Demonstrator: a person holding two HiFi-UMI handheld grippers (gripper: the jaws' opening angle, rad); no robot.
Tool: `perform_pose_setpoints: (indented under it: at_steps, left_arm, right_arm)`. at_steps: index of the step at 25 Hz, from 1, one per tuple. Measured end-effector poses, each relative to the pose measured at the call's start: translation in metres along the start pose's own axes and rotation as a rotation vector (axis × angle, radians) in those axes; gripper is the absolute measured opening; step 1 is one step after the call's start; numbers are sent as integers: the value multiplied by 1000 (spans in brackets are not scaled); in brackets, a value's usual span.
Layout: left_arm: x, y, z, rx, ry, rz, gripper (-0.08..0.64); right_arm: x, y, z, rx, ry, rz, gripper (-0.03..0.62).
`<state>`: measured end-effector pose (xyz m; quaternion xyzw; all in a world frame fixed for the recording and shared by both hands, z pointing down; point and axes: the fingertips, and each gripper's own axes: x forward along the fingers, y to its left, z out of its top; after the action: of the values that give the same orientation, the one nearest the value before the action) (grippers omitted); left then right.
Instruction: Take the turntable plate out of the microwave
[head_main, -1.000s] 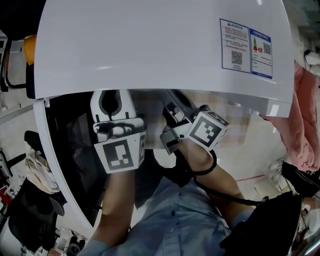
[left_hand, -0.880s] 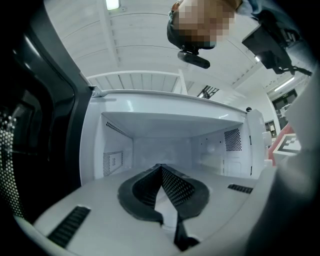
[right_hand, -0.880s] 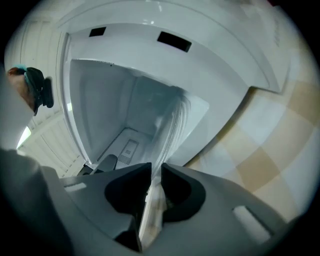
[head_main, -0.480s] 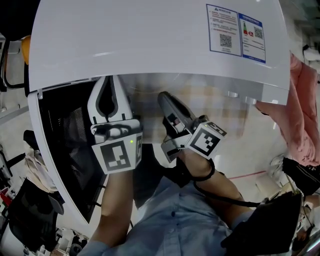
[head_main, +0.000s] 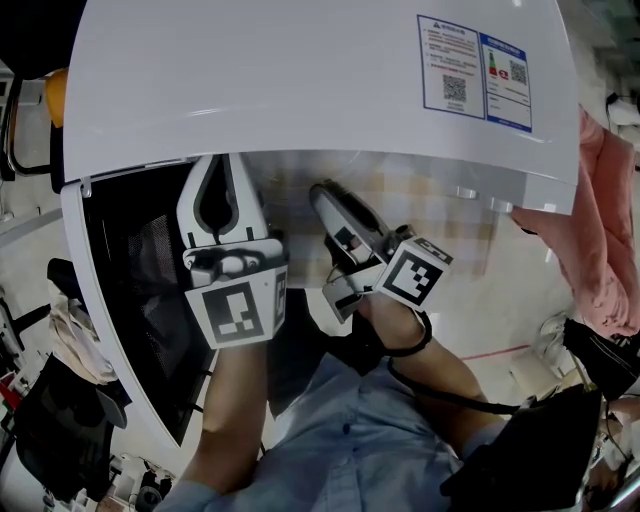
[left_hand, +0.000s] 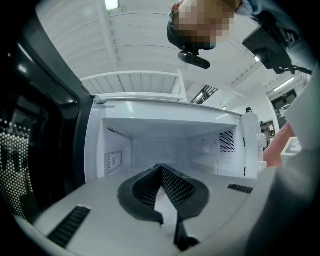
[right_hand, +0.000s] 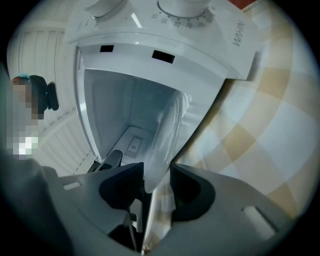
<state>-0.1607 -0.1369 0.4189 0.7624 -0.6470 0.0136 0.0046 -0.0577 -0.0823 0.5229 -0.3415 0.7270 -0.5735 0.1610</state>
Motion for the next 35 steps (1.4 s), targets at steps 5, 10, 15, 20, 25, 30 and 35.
perform_pose_setpoints:
  at_steps: [5, 10, 15, 20, 25, 30, 35]
  left_arm:
    - [5, 0, 0, -3, 1, -9, 6]
    - [7, 1, -2, -9, 10, -9, 6]
    - [8, -2, -4, -9, 19, -30, 6]
    - [8, -2, -5, -15, 22, -27, 7]
    - [3, -4, -5, -20, 22, -26, 6]
    - [1, -5, -3, -19, 23, -32, 7]
    - [4, -2, -2, -18, 27, -30, 7]
  right_arm:
    - [18, 0, 13, 26, -2, 33, 172]
    - [31, -4, 21, 23, -11, 42, 145]
    - [32, -11, 25, 2, -9, 14, 63]
    - [23, -6, 14, 36, -10, 37, 57]
    - [8, -7, -4, 62, 5, 26, 55]
    - [3, -5, -9, 68, 11, 27, 55]
    - [10, -6, 3, 71, -6, 49, 99]
